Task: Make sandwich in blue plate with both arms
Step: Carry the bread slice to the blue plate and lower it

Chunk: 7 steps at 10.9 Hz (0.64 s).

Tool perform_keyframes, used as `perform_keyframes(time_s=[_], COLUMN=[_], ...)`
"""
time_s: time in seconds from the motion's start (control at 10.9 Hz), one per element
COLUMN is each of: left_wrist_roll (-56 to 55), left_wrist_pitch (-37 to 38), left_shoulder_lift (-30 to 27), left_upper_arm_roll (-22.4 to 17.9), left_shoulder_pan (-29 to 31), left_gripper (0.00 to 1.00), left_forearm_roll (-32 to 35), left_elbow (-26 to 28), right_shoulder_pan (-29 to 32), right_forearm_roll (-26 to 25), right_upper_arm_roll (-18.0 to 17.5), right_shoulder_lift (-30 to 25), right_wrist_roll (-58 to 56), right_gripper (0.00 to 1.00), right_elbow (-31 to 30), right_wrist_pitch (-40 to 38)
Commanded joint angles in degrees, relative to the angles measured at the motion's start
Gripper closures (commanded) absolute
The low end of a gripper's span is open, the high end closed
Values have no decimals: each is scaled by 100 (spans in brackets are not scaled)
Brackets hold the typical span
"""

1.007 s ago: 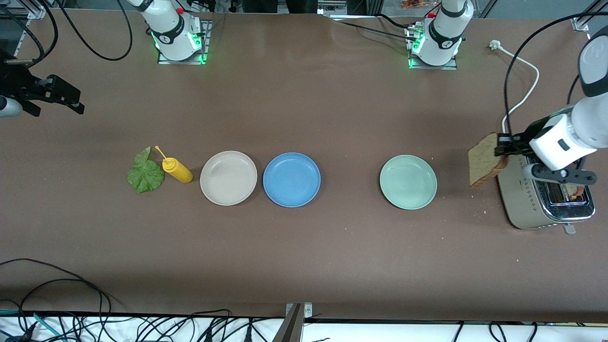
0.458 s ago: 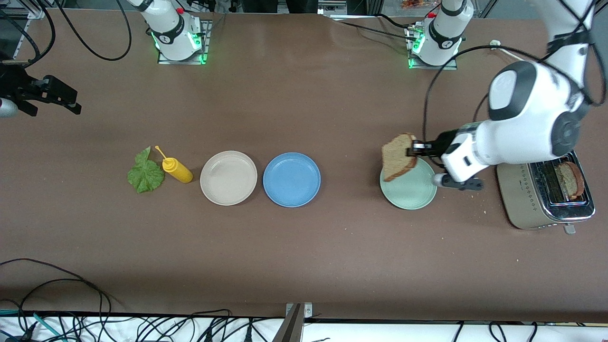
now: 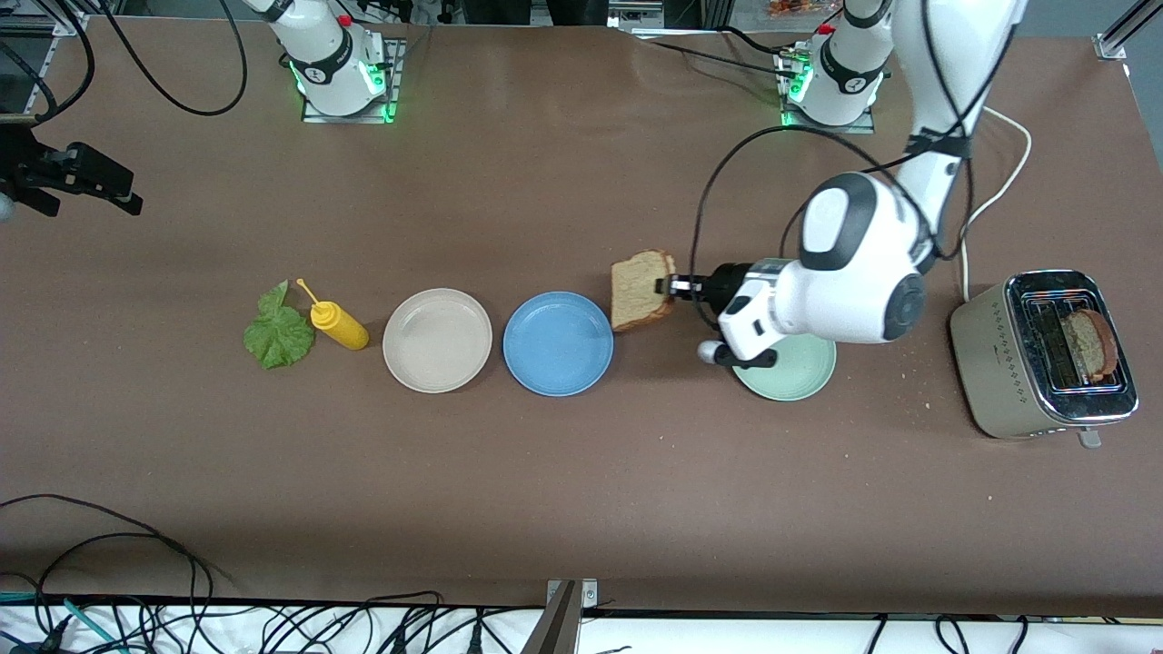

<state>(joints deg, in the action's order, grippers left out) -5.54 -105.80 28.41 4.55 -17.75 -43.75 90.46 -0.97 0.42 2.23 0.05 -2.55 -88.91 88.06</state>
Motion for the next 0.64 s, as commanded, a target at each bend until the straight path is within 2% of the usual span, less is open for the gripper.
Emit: perform_keyframes(time_s=[0.0,0.55], left_wrist_roll=[-44,-70], left_wrist_pitch=[-641,-1819], left_shoulder_lift=[594,1447], left_upper_arm_roll=[-112,-244], left_shoulder_pan=[-526,-1178], left_gripper=[100,100], left_forearm_roll=[-669,-1119], left_elbow=[-423,-1039], right_shoulder_pan=[18,9], right_forearm_roll=[-33,-33], right_upper_arm_roll=[129,102], right_shoulder_lift=[-32,-23], right_wrist_roll=[-26,44], right_gripper=[0,0], right_elbow=[66,66], right_wrist_pitch=[-210,-219])
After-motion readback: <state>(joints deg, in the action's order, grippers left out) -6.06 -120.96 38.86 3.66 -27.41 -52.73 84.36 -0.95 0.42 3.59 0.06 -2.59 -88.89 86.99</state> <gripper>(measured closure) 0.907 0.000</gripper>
